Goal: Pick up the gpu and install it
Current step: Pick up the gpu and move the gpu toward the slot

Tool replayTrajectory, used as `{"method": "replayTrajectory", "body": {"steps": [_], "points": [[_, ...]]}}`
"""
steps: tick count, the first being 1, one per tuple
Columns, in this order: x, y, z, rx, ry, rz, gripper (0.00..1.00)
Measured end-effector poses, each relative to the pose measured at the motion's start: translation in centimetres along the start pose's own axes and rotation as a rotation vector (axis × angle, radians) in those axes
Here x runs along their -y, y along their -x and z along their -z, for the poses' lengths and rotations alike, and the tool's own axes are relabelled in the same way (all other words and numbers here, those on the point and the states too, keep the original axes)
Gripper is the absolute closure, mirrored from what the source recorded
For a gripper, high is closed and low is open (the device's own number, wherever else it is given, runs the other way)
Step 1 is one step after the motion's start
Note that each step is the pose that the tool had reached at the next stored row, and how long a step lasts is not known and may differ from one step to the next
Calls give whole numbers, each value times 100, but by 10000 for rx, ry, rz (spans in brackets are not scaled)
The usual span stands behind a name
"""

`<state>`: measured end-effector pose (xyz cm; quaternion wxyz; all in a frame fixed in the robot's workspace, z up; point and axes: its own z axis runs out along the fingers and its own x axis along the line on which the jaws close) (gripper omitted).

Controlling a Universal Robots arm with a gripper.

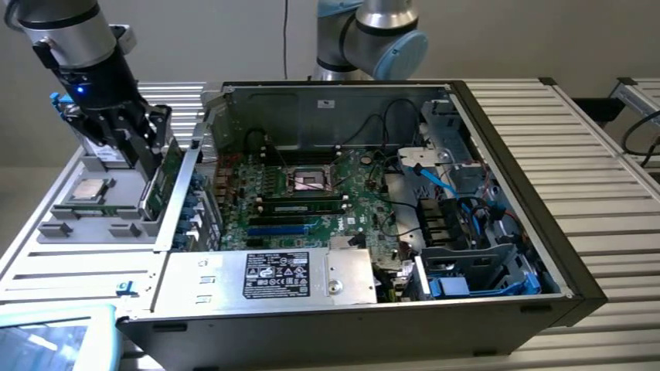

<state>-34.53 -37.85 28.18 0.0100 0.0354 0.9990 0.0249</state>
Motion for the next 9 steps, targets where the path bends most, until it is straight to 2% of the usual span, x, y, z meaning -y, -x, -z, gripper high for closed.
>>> {"method": "replayTrajectory", "body": {"steps": [9], "points": [[7, 0, -163, 1, 1, 1, 55]]}}
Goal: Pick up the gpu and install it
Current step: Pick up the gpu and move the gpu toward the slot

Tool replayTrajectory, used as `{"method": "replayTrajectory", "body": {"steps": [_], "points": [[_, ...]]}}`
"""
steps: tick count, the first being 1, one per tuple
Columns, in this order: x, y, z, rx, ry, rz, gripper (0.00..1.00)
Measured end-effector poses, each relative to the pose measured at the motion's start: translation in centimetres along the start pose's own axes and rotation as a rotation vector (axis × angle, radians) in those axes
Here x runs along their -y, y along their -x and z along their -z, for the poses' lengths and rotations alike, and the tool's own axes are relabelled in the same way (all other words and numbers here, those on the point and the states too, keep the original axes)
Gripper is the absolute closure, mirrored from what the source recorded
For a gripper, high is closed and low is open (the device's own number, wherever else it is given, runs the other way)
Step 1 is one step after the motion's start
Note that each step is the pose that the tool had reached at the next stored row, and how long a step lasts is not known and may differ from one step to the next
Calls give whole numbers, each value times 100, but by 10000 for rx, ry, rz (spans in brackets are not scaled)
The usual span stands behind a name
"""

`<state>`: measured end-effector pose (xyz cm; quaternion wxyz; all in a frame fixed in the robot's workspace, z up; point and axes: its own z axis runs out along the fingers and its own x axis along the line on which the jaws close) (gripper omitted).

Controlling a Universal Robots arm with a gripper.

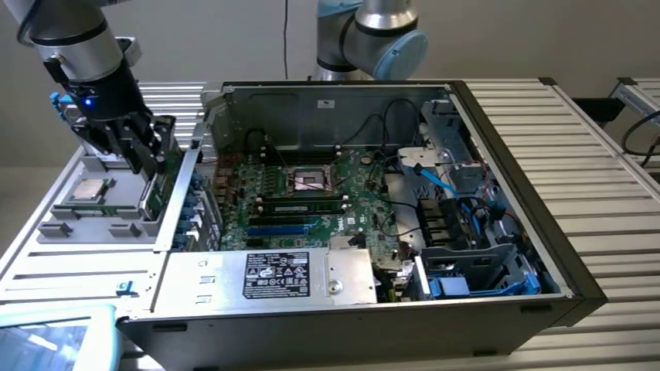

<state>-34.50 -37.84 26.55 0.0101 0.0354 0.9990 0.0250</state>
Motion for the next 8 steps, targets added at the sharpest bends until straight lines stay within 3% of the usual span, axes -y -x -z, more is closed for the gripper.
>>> {"method": "replayTrajectory", "body": {"steps": [8], "points": [[0, 4, -146, -2, -1, -8, 55]]}}
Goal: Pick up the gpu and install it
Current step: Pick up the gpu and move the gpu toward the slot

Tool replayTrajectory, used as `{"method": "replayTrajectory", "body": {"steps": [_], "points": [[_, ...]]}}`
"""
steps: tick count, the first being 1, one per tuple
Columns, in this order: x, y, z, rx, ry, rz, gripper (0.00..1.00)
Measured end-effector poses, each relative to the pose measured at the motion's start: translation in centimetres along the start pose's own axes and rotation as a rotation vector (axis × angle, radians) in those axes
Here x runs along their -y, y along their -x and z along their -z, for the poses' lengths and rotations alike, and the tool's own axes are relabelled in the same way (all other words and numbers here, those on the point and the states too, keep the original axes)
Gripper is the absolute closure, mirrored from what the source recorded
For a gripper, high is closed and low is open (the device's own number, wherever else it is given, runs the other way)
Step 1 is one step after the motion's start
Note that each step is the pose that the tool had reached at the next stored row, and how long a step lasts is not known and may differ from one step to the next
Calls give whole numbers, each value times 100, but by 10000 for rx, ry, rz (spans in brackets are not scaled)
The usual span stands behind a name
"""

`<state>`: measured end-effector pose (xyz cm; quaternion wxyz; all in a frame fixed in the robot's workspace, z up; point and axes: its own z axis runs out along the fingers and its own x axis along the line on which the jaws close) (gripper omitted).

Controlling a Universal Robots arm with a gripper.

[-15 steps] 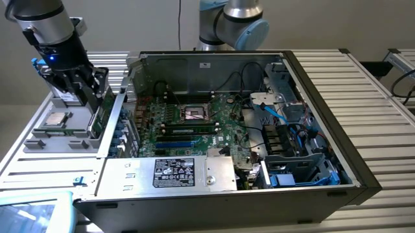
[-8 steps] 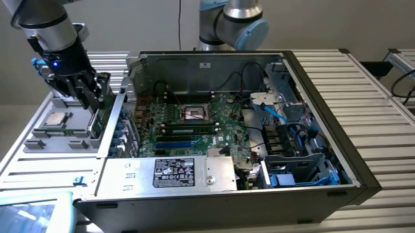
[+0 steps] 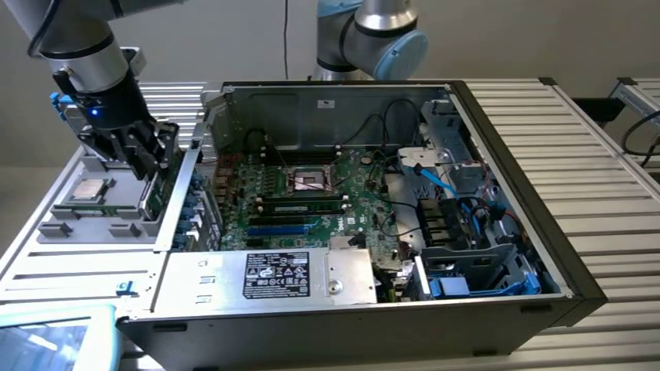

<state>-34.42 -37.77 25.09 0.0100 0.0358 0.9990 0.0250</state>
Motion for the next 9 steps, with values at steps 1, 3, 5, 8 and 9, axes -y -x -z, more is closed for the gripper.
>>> {"method": "replayTrajectory", "body": {"steps": [1, 3, 5, 8, 9], "points": [[1, 3, -19, 1, 1, 0, 55], [2, 5, -52, 1, 2, 0, 55], [3, 5, -54, 0, 2, 0, 55], [3, 5, -65, 2, 3, 0, 55], [3, 5, -70, 2, 4, 1, 55]]}}
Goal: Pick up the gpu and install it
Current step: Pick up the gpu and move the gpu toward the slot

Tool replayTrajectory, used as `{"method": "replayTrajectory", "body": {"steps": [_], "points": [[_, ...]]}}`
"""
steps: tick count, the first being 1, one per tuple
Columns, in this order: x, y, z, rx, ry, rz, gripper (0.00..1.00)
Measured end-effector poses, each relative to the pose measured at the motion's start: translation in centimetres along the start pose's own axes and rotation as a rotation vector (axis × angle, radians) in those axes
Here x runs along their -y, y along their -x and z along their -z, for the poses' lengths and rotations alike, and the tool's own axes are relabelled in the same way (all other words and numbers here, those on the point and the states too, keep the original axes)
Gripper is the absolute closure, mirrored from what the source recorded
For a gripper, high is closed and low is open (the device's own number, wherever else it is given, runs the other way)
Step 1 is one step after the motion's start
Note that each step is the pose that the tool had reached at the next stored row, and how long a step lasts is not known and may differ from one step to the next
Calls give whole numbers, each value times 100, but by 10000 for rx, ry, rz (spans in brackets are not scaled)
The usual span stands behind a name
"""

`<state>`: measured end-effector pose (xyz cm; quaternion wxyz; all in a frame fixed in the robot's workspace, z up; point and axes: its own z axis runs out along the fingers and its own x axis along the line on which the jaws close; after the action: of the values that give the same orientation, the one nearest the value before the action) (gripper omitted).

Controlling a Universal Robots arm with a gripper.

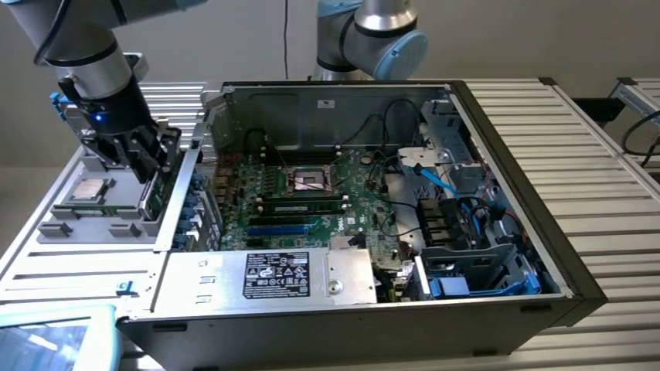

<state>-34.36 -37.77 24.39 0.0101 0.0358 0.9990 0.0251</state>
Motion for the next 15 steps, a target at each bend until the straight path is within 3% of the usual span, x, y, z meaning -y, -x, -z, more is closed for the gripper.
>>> {"method": "replayTrajectory", "body": {"steps": [15], "points": [[2, -1, -36, -4, 3, -1, 55]]}}
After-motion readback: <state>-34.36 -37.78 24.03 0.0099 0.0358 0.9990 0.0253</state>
